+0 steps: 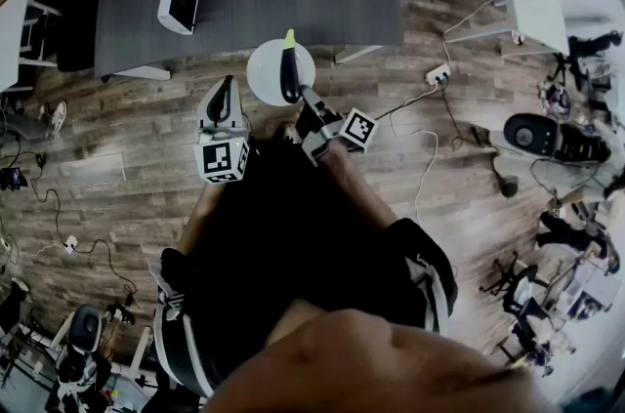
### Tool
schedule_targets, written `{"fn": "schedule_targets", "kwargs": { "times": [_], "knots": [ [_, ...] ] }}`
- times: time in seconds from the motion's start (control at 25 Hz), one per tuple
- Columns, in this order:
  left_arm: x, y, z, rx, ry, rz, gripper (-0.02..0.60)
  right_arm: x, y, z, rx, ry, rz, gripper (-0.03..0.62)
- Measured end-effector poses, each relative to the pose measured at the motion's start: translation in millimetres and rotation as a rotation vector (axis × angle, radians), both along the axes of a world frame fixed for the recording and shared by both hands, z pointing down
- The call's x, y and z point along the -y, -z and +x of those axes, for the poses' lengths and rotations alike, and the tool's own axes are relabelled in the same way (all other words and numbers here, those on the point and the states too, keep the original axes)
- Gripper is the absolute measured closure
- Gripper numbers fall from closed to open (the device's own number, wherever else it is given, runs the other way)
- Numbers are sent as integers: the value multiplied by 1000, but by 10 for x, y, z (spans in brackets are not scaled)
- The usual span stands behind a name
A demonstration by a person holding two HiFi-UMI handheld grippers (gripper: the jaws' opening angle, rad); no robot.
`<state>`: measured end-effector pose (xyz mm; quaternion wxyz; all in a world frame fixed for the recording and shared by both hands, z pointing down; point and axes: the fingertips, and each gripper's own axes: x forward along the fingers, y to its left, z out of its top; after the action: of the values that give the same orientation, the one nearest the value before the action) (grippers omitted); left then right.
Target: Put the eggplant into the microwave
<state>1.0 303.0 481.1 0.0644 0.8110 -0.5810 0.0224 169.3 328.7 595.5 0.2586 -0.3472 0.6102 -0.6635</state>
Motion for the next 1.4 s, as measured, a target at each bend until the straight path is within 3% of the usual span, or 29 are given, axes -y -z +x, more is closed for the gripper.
{"fn": "schedule_targets", "kwargs": {
  "times": [0.96,1.4],
  "knots": [
    [49,25,-146,-19,1,4,545,78,13,-168,22,-5,-1,553],
    [349,88,-689,-32,-43,14,545,295,4,-689,20,-58,-13,553]
  ]
}}
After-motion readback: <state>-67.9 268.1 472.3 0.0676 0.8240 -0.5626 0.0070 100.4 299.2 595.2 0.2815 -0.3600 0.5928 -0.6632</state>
